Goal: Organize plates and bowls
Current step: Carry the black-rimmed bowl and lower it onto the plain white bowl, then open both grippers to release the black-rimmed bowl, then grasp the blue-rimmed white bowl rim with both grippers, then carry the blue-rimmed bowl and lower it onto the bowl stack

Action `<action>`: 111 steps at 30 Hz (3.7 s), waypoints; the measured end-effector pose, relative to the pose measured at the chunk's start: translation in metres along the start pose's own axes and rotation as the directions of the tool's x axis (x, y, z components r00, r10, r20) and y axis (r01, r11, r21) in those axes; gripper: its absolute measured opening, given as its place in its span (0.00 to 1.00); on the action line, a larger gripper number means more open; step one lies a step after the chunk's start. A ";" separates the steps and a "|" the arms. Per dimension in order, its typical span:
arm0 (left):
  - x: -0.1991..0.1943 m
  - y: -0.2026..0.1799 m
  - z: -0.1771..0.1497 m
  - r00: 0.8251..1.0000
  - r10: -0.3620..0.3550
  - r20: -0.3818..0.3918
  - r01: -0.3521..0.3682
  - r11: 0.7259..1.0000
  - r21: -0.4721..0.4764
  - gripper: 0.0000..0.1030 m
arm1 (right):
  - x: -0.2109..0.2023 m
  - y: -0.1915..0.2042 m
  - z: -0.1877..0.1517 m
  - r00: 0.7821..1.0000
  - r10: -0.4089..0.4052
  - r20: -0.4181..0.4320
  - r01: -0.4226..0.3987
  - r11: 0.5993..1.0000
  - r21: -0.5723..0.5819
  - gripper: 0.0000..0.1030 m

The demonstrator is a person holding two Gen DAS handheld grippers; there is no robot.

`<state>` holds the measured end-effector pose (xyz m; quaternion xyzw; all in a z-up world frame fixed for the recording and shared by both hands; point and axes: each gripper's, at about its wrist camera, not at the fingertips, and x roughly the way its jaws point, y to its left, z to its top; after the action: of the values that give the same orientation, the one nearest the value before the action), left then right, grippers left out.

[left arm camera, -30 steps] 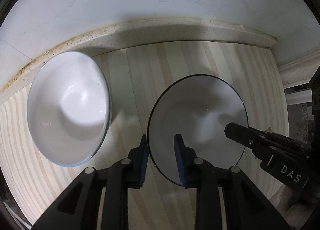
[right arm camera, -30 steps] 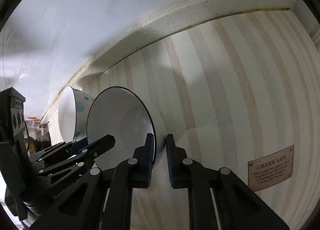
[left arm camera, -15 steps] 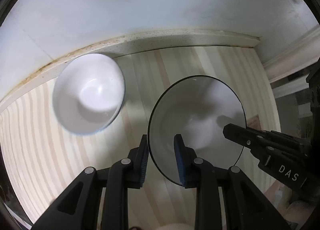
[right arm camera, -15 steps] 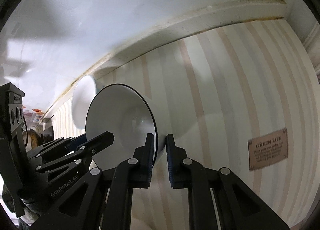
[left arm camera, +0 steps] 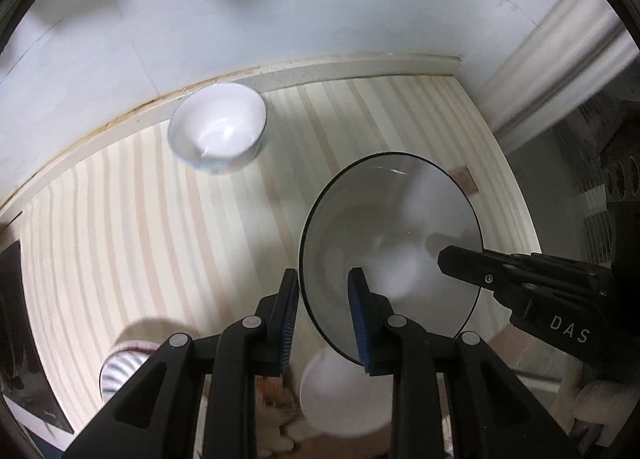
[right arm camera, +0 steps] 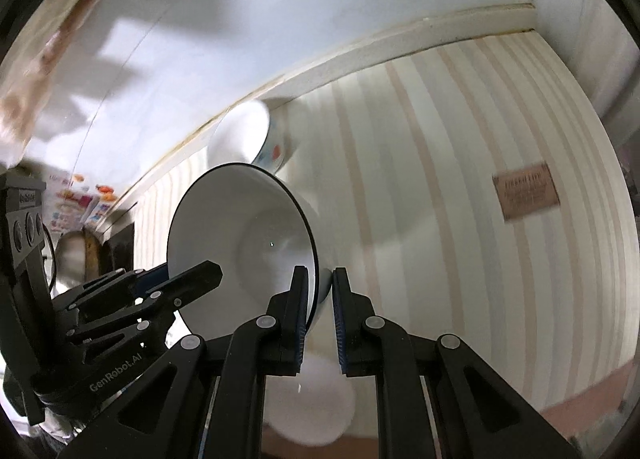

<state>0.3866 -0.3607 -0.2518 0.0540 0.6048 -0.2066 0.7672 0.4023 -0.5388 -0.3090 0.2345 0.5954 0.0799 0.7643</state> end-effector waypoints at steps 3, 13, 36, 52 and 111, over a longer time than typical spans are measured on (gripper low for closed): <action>-0.010 0.001 -0.024 1.000 -0.003 0.000 0.003 1.000 0.015 0.22 | -0.011 0.007 -0.032 1.000 0.004 -0.004 -0.004 1.000 -0.001 0.13; -0.001 -0.001 -0.078 0.998 -0.008 -0.070 0.011 0.999 0.039 0.22 | -0.014 0.009 -0.113 0.998 0.007 -0.062 -0.006 1.000 0.020 0.14; 0.047 -0.002 -0.104 0.984 0.050 -0.169 -0.041 0.998 0.054 0.22 | 0.046 -0.010 -0.135 0.983 -0.025 -0.183 0.035 0.998 0.052 0.14; 0.063 -0.001 -0.107 0.976 0.063 -0.206 -0.052 0.997 0.058 0.22 | 0.053 -0.005 -0.128 0.976 -0.083 -0.200 0.087 0.996 0.012 0.17; 0.044 0.125 0.079 1.000 0.024 -0.015 -0.027 0.965 -0.262 0.14 | 0.124 0.073 0.129 0.993 0.007 -0.118 -0.023 0.990 -0.136 0.12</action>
<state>0.5138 -0.2850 -0.2942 -0.0388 0.6306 -0.1148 0.7666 0.5706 -0.4587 -0.3607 0.1809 0.6304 0.1401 0.7418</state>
